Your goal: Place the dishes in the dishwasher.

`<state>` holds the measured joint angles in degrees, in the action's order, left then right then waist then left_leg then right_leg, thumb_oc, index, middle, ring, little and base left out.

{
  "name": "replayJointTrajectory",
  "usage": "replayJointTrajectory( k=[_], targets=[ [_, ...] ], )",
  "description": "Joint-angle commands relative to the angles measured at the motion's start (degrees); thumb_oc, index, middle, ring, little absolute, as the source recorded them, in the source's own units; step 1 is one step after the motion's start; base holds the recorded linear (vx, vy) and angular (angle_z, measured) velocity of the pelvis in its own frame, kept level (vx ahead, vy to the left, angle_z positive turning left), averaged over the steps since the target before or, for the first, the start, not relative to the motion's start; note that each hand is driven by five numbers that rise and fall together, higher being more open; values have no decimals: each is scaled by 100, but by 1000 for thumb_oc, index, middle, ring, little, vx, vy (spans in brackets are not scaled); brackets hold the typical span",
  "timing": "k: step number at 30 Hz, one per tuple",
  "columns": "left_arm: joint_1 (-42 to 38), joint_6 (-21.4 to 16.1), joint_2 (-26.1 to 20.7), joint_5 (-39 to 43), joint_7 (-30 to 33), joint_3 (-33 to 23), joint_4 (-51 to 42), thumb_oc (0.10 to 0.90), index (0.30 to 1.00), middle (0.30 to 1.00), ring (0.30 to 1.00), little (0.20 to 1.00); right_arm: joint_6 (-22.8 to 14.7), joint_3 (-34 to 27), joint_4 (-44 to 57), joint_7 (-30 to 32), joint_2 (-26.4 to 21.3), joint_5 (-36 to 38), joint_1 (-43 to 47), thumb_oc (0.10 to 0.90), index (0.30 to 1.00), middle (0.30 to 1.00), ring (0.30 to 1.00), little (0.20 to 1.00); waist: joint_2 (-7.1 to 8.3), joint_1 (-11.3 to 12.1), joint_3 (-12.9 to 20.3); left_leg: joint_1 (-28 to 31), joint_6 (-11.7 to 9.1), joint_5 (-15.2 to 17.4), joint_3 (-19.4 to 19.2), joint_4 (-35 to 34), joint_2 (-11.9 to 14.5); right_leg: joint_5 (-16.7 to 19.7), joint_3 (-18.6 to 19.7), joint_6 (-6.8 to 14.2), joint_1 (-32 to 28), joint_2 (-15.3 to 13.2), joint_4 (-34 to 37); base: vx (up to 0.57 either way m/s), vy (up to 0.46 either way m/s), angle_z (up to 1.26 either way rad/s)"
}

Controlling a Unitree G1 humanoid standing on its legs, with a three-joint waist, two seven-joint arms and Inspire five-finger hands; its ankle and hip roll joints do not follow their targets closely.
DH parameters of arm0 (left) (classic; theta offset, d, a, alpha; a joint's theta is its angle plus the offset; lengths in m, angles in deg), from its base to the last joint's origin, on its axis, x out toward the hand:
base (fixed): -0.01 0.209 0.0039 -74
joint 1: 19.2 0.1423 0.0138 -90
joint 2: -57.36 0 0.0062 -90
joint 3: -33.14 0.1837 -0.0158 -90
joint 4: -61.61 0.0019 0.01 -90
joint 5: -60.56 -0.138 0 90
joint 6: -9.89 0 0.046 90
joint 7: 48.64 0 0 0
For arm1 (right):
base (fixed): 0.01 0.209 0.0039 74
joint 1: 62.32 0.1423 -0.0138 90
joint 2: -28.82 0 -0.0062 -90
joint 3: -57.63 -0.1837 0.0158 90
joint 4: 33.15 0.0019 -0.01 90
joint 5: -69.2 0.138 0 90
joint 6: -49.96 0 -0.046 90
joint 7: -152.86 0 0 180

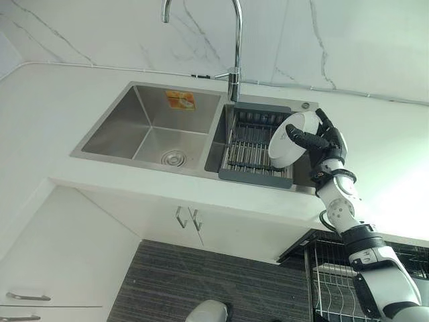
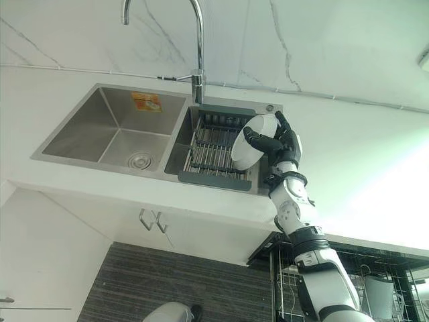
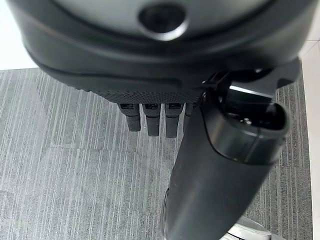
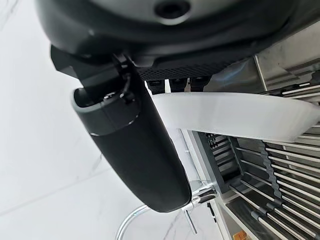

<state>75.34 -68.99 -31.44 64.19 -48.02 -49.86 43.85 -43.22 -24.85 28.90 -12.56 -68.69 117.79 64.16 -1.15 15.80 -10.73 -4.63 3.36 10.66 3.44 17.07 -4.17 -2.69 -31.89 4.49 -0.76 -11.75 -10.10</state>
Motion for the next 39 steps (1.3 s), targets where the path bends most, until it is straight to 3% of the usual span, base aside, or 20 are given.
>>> replayJointTrajectory(
  k=[1,39],
  targets=[
    [143,109,-399,-126,20,267,210,800,900,900,900,900,-455,36,56,-17,-81,233,796,800,900,900,900,900,75,93,409,-213,-372,226,-386,12,227,-901,552,344,-99,-267,-709,0,0,0],
    [118,96,-346,-61,86,379,252,800,900,900,900,900,-878,-18,-159,407,276,361,537,800,900,900,900,900,6,77,359,-163,-358,238,-379,12,220,-878,616,346,-103,-295,-709,0,0,0]
  ],
)
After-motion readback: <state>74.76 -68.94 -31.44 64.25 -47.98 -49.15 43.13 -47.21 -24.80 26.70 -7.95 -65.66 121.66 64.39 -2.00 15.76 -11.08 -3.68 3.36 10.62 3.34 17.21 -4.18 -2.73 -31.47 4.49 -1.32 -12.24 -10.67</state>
